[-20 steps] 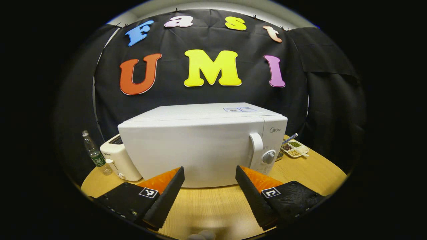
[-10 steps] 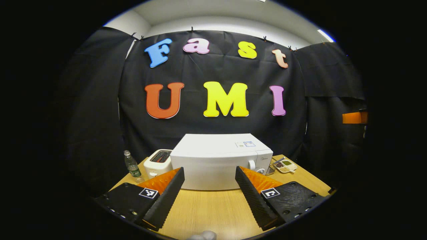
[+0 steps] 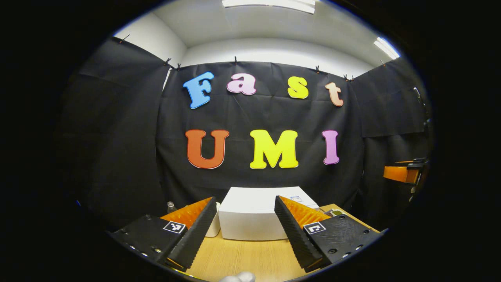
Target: Open the microwave oven with the left hand, put the food in, and close the microwave oven.
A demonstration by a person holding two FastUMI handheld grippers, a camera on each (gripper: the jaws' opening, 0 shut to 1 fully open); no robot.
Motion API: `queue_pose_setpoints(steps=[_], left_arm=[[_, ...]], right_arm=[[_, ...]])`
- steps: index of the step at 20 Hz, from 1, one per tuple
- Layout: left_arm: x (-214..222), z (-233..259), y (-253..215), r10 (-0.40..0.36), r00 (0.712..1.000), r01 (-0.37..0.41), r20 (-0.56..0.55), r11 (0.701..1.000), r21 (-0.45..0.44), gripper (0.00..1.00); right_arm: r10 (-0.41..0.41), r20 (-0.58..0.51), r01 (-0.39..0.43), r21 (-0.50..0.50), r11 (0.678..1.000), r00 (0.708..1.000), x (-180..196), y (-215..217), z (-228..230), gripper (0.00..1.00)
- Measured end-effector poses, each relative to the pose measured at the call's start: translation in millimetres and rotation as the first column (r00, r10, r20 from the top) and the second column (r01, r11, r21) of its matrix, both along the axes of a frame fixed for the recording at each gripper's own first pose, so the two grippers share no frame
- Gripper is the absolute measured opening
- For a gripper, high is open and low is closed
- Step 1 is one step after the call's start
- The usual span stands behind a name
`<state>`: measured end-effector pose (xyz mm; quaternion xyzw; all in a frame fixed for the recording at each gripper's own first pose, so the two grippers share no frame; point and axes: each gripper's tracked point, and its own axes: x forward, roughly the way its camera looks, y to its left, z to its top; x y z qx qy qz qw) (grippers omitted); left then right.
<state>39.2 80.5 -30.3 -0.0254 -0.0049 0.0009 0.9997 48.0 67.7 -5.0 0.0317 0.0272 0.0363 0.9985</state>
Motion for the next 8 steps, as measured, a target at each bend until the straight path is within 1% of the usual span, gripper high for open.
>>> queue_pose_setpoints(steps=[6, 8], left_arm=[[-1.6, -4.1, -4.6, -0.031, 0.999, 0.031, -0.018, 1.000, 0.004, 0.93], [-0.9, -1.4, -4.8, -0.033, 0.999, 0.033, -0.012, 0.999, 0.021, 0.93]], right_arm=[[-0.031, 0.021, 0.031, -0.020, 0.999, 0.999, -13.2, -1.4, 6.8, 0.94], [-0.035, 0.024, 0.035, -0.014, 0.999, 0.999, -13.1, -2.3, 10.0, 0.94]])
